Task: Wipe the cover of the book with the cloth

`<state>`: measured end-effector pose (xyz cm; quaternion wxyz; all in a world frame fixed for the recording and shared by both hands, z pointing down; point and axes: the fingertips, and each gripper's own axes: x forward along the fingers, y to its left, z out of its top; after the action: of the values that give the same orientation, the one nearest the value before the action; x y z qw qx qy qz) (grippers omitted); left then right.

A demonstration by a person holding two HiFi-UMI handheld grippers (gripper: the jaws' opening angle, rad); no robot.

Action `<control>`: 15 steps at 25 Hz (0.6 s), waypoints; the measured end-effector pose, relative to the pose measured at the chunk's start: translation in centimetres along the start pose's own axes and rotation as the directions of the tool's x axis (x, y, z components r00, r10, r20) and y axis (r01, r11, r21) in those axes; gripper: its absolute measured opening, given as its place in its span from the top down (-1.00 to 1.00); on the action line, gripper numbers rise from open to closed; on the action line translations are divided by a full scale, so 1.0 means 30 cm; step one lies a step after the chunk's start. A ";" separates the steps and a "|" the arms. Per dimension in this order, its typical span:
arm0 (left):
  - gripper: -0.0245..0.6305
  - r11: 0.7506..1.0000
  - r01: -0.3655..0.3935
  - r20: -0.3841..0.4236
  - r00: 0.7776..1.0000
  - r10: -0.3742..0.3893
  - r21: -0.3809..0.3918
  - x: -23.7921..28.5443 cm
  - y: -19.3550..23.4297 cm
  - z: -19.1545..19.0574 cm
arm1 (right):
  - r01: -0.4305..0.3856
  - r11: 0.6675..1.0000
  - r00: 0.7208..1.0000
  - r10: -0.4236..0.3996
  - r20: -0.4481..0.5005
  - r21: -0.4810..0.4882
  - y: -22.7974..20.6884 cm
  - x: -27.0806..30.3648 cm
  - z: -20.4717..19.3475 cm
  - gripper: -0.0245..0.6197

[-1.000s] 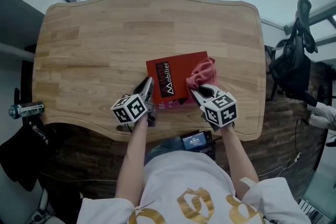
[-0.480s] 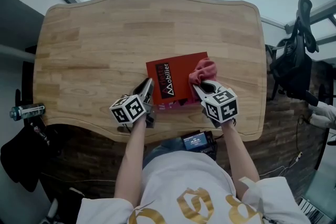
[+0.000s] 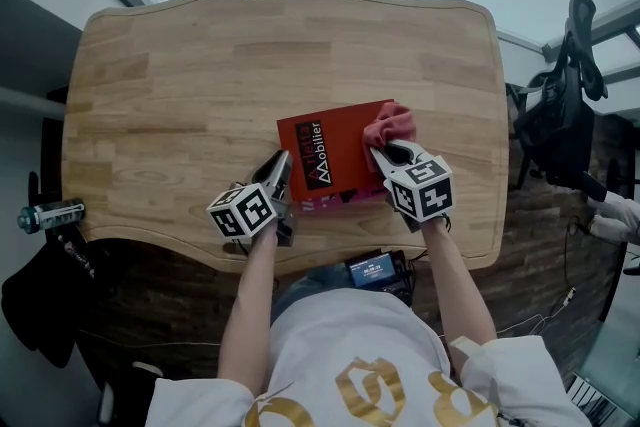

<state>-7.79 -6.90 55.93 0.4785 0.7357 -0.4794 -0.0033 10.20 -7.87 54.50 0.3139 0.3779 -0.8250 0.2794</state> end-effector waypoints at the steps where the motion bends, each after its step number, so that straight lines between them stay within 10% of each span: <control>1: 0.74 1.000 0.000 0.000 1.000 0.000 -0.002 -0.001 0.001 0.000 | 0.003 1.000 1.000 -0.003 0.000 -0.001 -0.005 0.004 0.006 0.75; 15: 0.75 1.000 0.017 -0.015 1.000 -0.017 -0.024 0.001 0.000 0.000 | 0.030 1.000 1.000 -0.030 -0.004 -0.004 -0.046 0.062 0.079 0.75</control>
<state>-7.77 -6.91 55.94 0.4906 0.7340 -0.4696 -0.0075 9.62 -11.14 54.64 0.3207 0.3891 -0.8190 0.2739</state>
